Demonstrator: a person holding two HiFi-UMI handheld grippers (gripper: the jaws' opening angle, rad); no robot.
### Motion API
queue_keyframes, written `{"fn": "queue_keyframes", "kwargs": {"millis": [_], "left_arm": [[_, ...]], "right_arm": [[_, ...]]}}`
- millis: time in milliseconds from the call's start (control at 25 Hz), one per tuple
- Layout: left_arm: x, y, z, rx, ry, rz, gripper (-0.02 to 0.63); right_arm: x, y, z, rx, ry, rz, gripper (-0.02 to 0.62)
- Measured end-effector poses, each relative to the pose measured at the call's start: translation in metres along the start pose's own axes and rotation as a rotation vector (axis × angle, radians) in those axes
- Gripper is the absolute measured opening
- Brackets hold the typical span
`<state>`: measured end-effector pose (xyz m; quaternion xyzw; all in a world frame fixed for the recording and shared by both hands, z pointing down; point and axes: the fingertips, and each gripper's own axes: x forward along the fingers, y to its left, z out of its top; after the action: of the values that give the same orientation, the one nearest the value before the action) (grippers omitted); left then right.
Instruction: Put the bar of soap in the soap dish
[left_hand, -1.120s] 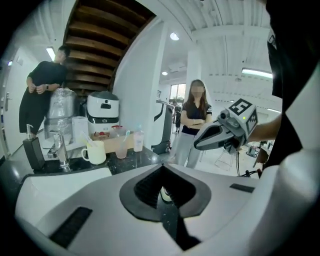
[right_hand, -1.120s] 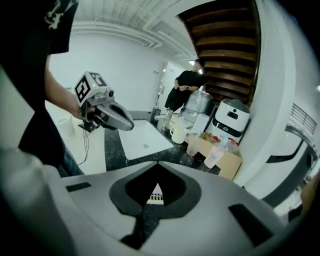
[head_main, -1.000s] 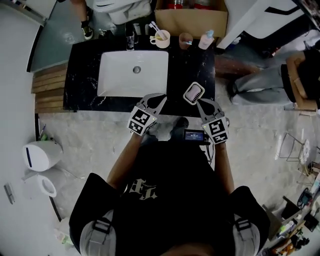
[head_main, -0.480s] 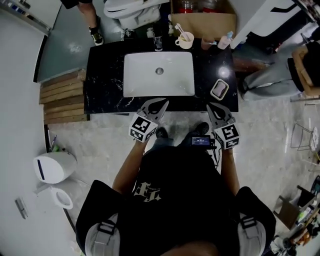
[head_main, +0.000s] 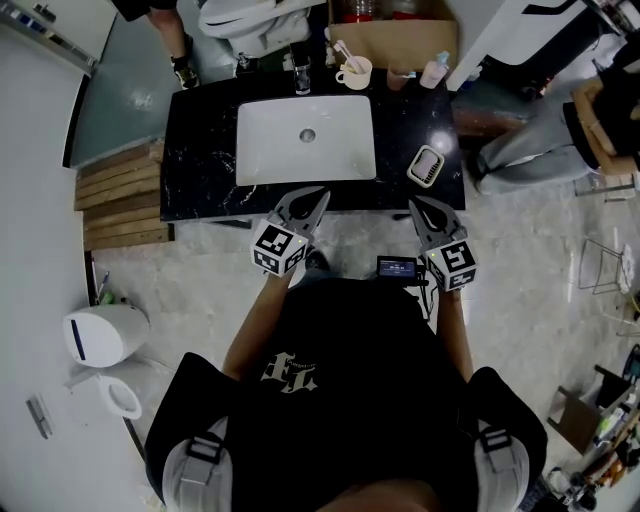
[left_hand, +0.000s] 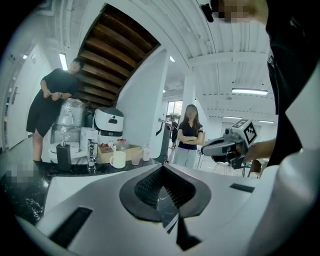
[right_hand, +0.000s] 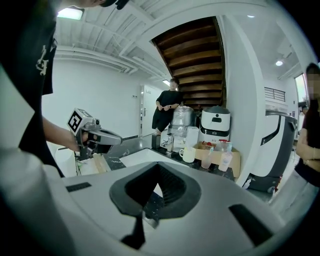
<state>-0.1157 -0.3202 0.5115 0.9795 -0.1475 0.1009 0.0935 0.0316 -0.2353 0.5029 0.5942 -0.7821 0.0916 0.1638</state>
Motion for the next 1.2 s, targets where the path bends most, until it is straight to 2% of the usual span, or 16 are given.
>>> {"fn": "queue_keyframes", "kwargs": {"millis": [160,320,520,760,1200], "left_arm": [[0.017,-0.020,-0.002,-0.009,-0.003,0.000,0.008],[0.025,-0.048,-0.006,-0.008,0.006,-0.011,0.008],[0.035,-0.062,0.002,0.002,0.003,0.010,0.008],[0.049,-0.069,0.006,0.012,-0.010,0.016,0.009],[0.065,-0.077,0.019,0.028,-0.037,0.007,0.008]], "right_arm": [[-0.016,-0.019,-0.009,0.009,-0.012,0.002,0.008],[-0.035,-0.025,-0.023,0.010,-0.002,0.043,0.008],[-0.044,-0.043,-0.024,0.003,-0.010,0.063,0.008],[-0.048,-0.055,-0.021,-0.035,-0.018,0.073,0.008],[-0.050,-0.066,-0.017,-0.041,-0.023,0.085,0.008]]}}
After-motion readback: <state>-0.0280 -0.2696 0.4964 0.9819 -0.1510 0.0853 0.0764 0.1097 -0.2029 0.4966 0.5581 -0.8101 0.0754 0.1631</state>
